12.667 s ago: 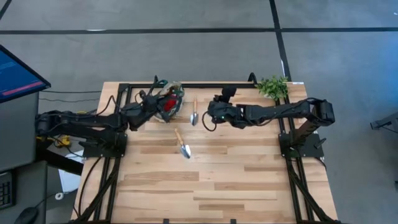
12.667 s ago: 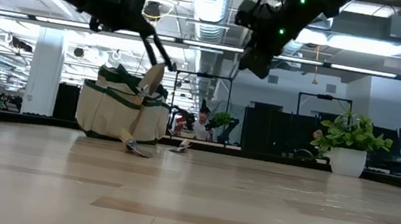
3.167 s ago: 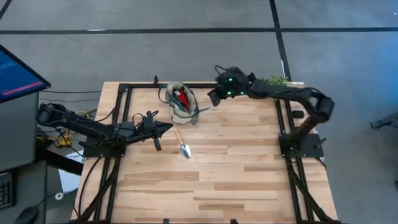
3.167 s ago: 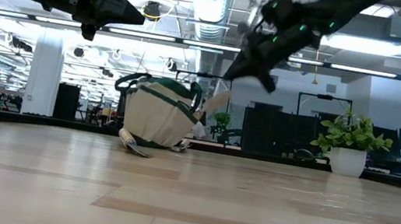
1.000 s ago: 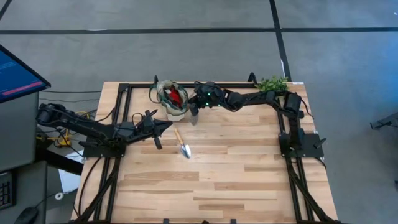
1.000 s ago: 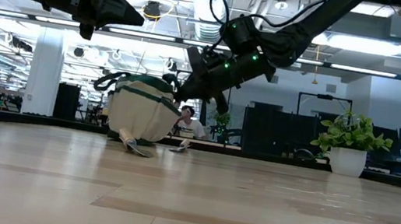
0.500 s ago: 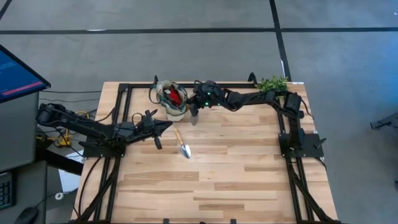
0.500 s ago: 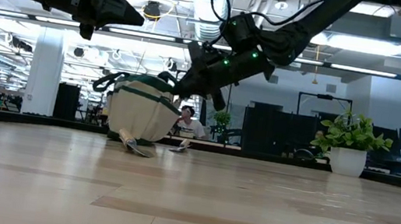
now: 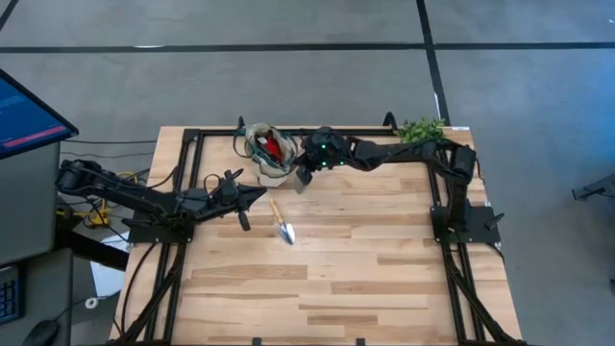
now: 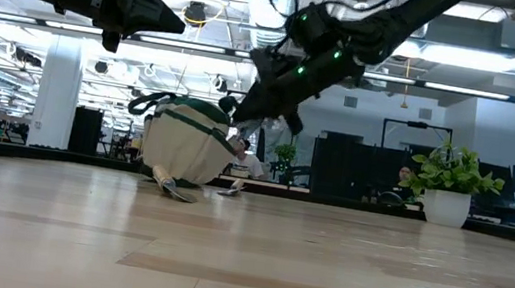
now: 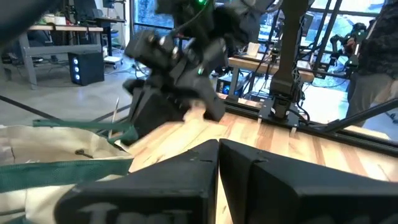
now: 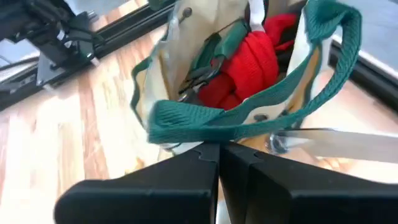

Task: Pick & Place Garden tools in Gardening bag
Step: Adjust the yellow gardening bag

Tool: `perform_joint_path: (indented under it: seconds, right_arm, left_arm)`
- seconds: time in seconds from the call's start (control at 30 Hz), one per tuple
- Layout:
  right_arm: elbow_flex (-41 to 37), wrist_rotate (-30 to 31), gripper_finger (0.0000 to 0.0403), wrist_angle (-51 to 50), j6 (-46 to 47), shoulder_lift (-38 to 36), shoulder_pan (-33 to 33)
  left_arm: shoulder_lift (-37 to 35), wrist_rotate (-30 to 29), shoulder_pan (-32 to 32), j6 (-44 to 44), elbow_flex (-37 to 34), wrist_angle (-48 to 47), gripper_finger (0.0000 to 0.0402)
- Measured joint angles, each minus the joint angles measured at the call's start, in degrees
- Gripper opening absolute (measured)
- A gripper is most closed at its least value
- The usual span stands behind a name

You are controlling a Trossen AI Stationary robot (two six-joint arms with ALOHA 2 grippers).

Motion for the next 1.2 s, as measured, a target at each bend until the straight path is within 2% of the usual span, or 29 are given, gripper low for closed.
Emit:
perform_joint_path:
  seconds: [0.17, 0.3, 0.43, 0.6, 0.67, 0.8, 1.2]
  right_arm:
    - [0.0, 0.0, 0.0000, -7.0, -3.4, -6.7, 1.6]
    - [0.0, 0.0, 0.0000, -12.9, -6.2, -13.4, 2.7]
    - [0.0, 0.1, 0.0000, -18.1, -8.4, -20.4, 2.7]
    - [-0.5, 0.7, 0.0000, -21.7, -9.5, -27.4, 2.3]
    - [-0.9, 1.7, 0.0000, -22.6, -10.0, -29.4, 2.3]
    - [-1.8, 2.1, 0.0000, -24.0, -11.0, -32.1, 2.3]
    - [-4.9, 2.1, 0.0000, -25.0, -12.7, -36.9, 2.2]
  left_arm:
    - [0.3, 0.0, 0.0, -1.3, 0.0, 0.1, 0.0001]
    - [3.9, 0.0, 0.0, -4.5, 1.3, 0.3, 0.0001]
    - [13.6, -3.7, 0.0, -5.5, 5.8, 0.4, 0.0001]
    - [26.8, -14.7, 0.0, -3.3, 13.1, 1.0, 0.0001]
    - [31.1, -16.7, 0.6, -4.6, 15.0, 1.0, 0.0001]
    - [37.9, -16.3, 1.9, -9.5, 17.8, 1.3, 0.0001]
    - [53.3, -13.8, 7.4, -11.5, 27.0, 1.3, 0.0001]
